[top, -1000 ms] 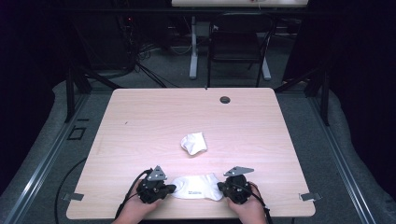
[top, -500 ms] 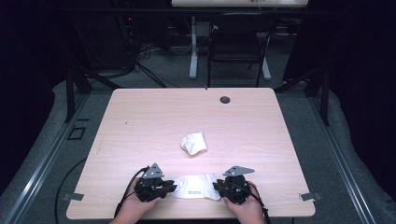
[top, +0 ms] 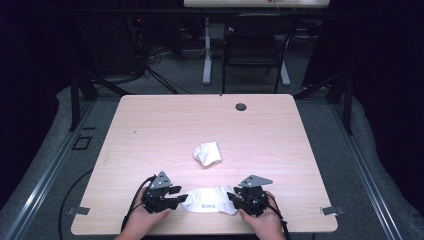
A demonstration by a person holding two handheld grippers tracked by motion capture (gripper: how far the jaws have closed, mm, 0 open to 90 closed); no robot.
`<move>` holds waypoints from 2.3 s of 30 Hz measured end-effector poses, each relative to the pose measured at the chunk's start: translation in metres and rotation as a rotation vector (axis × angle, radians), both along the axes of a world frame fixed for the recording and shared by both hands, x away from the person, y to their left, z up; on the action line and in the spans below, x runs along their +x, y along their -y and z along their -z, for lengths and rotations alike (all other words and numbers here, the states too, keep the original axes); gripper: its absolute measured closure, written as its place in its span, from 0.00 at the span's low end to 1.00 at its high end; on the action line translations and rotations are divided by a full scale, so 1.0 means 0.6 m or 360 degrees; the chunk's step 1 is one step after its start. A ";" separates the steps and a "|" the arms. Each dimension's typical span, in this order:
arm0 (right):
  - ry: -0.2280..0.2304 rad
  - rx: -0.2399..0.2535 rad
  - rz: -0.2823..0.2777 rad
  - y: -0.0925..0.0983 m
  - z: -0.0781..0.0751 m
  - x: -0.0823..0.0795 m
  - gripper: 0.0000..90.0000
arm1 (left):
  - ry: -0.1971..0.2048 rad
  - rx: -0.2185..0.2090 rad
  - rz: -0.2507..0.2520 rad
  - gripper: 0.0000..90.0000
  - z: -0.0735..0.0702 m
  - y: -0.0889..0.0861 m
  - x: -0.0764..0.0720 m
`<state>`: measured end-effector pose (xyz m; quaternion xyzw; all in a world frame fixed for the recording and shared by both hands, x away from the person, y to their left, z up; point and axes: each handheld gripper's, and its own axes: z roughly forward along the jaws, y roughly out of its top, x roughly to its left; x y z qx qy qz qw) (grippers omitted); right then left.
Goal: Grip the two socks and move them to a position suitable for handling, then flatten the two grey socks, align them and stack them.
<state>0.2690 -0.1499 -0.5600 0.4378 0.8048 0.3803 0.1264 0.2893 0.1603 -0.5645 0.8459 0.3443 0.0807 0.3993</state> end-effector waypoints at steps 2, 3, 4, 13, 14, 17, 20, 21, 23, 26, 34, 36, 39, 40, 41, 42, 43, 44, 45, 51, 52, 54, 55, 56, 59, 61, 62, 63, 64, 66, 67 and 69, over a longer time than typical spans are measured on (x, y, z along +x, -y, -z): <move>0.0004 0.0007 0.0002 0.000 -0.003 0.002 0.74 | -0.0002 -0.0001 -0.0019 0.64 -0.001 -0.004 0.003; 0.0007 0.0010 0.0000 -0.001 -0.004 0.004 0.73 | 0.0005 -0.0007 -0.0028 0.64 -0.002 -0.006 0.004; 0.0002 0.0018 0.0003 -0.002 -0.006 0.005 0.73 | 0.0009 -0.0011 -0.0033 0.64 -0.003 -0.008 0.006; 0.0036 -0.0043 -0.0024 -0.018 -0.033 0.028 0.73 | 0.0011 -0.0034 -0.0086 0.63 -0.006 -0.022 0.014; 0.0044 -0.0049 -0.0030 -0.021 -0.035 0.033 0.73 | 0.0010 -0.0039 -0.0095 0.63 -0.005 -0.023 0.015; 0.0038 -0.0056 -0.0042 -0.029 -0.043 0.049 0.72 | 0.0017 -0.0035 -0.0092 0.63 -0.006 -0.027 0.017; 0.0039 -0.0058 -0.0039 -0.040 -0.048 0.066 0.71 | 0.0015 -0.0050 -0.0107 0.63 -0.007 -0.029 0.018; 0.0039 -0.0060 -0.0043 -0.042 -0.049 0.071 0.70 | 0.0014 -0.0056 -0.0111 0.63 -0.007 -0.030 0.019; 0.0038 -0.0072 -0.0039 -0.048 -0.051 0.083 0.70 | 0.0012 -0.0055 -0.0115 0.63 -0.007 -0.033 0.020; 0.0027 -0.0079 -0.0026 -0.055 -0.054 0.098 0.70 | 0.0010 -0.0061 -0.0121 0.63 -0.007 -0.035 0.022; 0.0012 -0.0121 -0.0029 -0.083 -0.063 0.137 0.71 | 0.0008 -0.0067 -0.0121 0.63 -0.006 -0.036 0.025; 0.0011 -0.0131 -0.0030 -0.091 -0.063 0.144 0.71 | 0.0011 -0.0069 -0.0121 0.63 -0.006 -0.036 0.025; 0.0012 -0.0148 -0.0030 -0.105 -0.058 0.155 0.72 | 0.0006 -0.0071 -0.0121 0.63 -0.006 -0.035 0.025; 0.0008 -0.0155 -0.0030 -0.109 -0.057 0.158 0.73 | 0.0006 -0.0071 -0.0119 0.63 -0.006 -0.035 0.025; 0.0002 -0.0174 -0.0034 -0.114 -0.053 0.163 0.73 | 0.0007 -0.0072 -0.0119 0.63 -0.006 -0.035 0.025; -0.0001 -0.0185 -0.0039 -0.119 -0.051 0.167 0.73 | 0.0006 -0.0073 -0.0118 0.63 -0.006 -0.035 0.025; -0.0004 -0.0192 -0.0037 -0.124 -0.047 0.171 0.73 | 0.0004 -0.0074 -0.0117 0.63 -0.006 -0.036 0.025; -0.0011 -0.0198 -0.0043 -0.127 -0.046 0.174 0.73 | -0.0001 -0.0074 -0.0116 0.63 -0.005 -0.036 0.026; -0.0013 -0.0202 -0.0045 -0.131 -0.044 0.178 0.73 | -0.0003 -0.0075 -0.0116 0.63 -0.005 -0.036 0.026; -0.0018 -0.0206 -0.0031 -0.159 -0.034 0.201 0.72 | -0.0006 -0.0085 -0.0119 0.63 -0.005 -0.039 0.028; -0.0022 -0.0213 -0.0034 -0.162 -0.033 0.204 0.72 | -0.0005 -0.0087 -0.0120 0.63 -0.004 -0.039 0.028; -0.0022 -0.0222 -0.0040 -0.170 -0.030 0.209 0.71 | -0.0011 -0.0094 -0.0122 0.63 -0.005 -0.040 0.028; -0.0025 -0.0216 -0.0040 -0.175 -0.029 0.210 0.71 | -0.0012 -0.0094 -0.0121 0.63 -0.005 -0.040 0.029; -0.0016 -0.0230 -0.0043 -0.178 -0.028 0.212 0.71 | -0.0013 -0.0095 -0.0120 0.63 -0.005 -0.040 0.029; -0.0001 -0.0274 -0.0043 -0.188 -0.021 0.216 0.70 | -0.0014 -0.0092 -0.0117 0.63 -0.005 -0.041 0.030; 0.0003 -0.0307 -0.0037 -0.192 -0.015 0.218 0.73 | -0.0018 -0.0097 -0.0119 0.63 -0.005 -0.040 0.030; -0.0002 -0.0326 -0.0033 -0.193 -0.013 0.219 0.76 | -0.0017 -0.0097 -0.0117 0.63 -0.005 -0.040 0.030; -0.0007 -0.0329 -0.0020 -0.194 -0.009 0.220 0.80 | -0.0017 -0.0097 -0.0116 0.63 -0.004 -0.040 0.030; -0.0018 -0.0371 -0.0027 -0.193 -0.010 0.221 0.83 | -0.0018 -0.0096 -0.0116 0.63 -0.004 -0.040 0.029; -0.0024 -0.0403 -0.0026 -0.193 -0.010 0.220 0.91 | -0.0018 -0.0094 -0.0116 0.63 -0.004 -0.040 0.030; -0.0028 -0.0393 -0.0022 -0.193 -0.010 0.220 0.95 | -0.0019 -0.0094 -0.0116 0.63 -0.004 -0.040 0.030; -0.0034 -0.0403 -0.0024 -0.192 -0.011 0.219 0.98 | -0.0019 -0.0093 -0.0119 0.63 -0.004 -0.040 0.030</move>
